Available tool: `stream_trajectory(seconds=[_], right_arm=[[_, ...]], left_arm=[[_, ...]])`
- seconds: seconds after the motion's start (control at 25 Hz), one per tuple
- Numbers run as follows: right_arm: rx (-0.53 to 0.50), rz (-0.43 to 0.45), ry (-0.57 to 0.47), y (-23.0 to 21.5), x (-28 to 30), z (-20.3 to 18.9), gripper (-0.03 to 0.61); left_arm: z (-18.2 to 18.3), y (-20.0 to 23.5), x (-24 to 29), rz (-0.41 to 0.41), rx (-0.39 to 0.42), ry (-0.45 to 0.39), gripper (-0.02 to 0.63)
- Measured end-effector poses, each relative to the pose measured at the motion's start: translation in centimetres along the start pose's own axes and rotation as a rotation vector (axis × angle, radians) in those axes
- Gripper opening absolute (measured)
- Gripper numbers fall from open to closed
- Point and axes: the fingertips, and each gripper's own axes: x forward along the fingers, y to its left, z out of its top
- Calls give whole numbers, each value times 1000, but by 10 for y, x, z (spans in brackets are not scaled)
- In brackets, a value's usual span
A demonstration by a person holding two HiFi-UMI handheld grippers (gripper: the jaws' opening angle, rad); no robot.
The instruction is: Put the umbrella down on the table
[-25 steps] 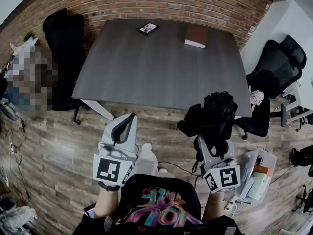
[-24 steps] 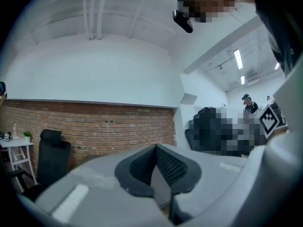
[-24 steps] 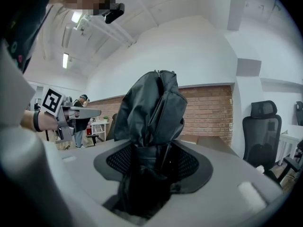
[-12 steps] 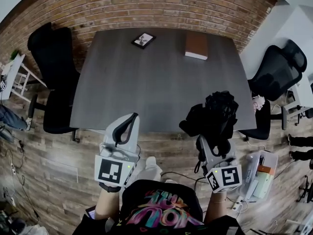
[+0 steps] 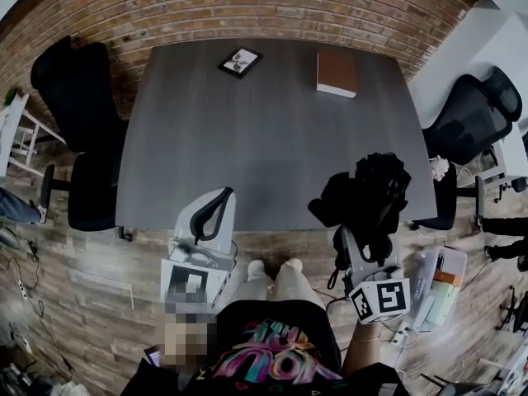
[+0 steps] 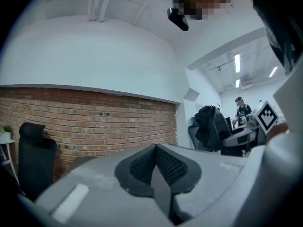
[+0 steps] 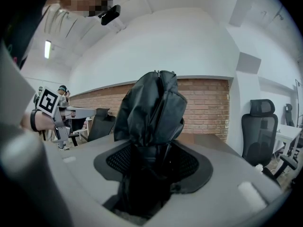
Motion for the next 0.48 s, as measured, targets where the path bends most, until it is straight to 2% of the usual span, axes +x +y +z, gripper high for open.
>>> stream_trajectory(seconds=[0.24,0.48], right_arm=[[12,4,17,-6,23,-5,233],[-11,55,12,-27,68,3,233]], left_arm=[[-5,3,21,-5,-20,5,2],[0,13,68,14,-24,1,2]])
